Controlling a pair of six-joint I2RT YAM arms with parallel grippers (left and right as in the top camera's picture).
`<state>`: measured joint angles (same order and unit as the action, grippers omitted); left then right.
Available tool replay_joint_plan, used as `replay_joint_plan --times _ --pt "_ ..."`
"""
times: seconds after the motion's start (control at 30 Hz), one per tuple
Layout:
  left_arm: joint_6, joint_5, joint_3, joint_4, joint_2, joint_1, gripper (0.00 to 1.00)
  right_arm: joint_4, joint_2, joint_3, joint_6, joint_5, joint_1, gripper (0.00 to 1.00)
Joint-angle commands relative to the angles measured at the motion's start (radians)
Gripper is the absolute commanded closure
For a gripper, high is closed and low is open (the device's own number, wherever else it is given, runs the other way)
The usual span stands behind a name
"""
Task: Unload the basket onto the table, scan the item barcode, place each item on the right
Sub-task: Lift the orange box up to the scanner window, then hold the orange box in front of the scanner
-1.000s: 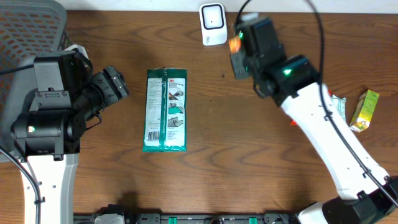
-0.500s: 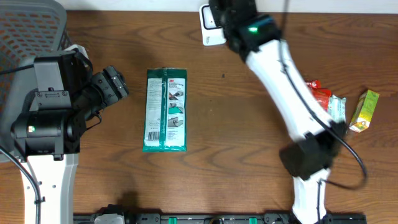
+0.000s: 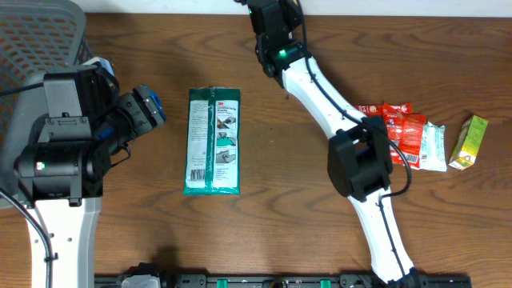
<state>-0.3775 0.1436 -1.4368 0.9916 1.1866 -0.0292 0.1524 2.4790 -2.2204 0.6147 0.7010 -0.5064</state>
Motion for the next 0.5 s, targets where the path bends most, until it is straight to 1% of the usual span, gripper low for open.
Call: replay_joint_plan --times 0.0,0.2,0.37,0.47 --pt "0.002 -0.003 -0.007 0.003 0.002 -0.003 0.14 -0.011 0.05 -0.01 0.114 0.035 -0.025 0.99" --pt "0.002 -0.003 -0.007 0.003 0.002 -0.003 0.14 -0.015 0.106 -0.01 0.117 0.037 -0.027 0.99" --pt "0.002 -0.003 -0.007 0.003 0.002 -0.003 0.14 -0.041 0.108 -0.01 0.118 0.063 -0.026 0.99" --pt "0.002 -0.003 -0.007 0.003 0.002 -0.003 0.14 -0.054 0.108 -0.01 0.154 0.081 -0.026 0.99"
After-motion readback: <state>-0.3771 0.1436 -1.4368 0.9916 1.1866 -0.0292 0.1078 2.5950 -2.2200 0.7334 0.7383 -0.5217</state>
